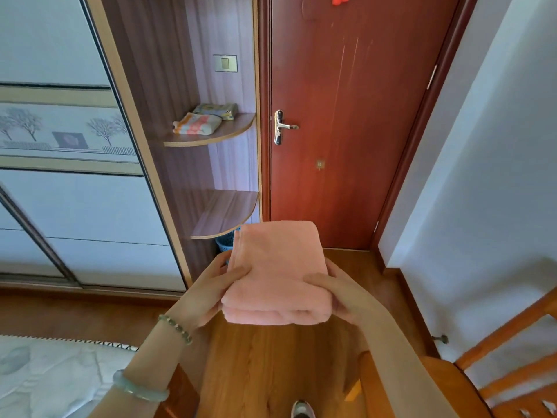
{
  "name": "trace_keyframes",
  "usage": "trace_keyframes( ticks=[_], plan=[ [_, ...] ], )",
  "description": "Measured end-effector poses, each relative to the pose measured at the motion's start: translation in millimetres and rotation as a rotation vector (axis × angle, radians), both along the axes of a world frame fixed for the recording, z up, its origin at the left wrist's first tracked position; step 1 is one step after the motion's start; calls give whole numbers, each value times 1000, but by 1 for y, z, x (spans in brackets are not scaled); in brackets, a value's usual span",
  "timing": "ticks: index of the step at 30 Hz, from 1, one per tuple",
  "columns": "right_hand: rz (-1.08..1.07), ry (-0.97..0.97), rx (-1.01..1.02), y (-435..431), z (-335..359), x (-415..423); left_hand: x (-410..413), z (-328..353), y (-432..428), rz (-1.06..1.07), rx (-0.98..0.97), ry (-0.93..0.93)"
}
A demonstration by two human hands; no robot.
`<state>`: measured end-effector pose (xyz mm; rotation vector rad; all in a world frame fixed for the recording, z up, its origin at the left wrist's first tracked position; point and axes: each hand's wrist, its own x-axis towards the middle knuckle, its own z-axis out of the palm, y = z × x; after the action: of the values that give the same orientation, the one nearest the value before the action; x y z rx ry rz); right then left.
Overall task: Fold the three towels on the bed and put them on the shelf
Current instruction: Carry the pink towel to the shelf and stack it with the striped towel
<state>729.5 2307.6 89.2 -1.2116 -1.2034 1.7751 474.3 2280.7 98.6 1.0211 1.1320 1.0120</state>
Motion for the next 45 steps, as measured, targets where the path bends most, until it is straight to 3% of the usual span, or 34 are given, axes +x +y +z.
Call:
trace_keyframes(
  ticks=[14,30,38,45],
  plan=[
    [215,27,-3,325,30,-17,3,21,268,231,182,52],
    [297,71,-33,617,49,-143,-124,28,548,283,315,121],
    [315,98,-33,723,57,-194,-167,41,637,385,309,129],
    [530,67,79,808,67,-231,-181,45,685,550,321,222]
  ],
)
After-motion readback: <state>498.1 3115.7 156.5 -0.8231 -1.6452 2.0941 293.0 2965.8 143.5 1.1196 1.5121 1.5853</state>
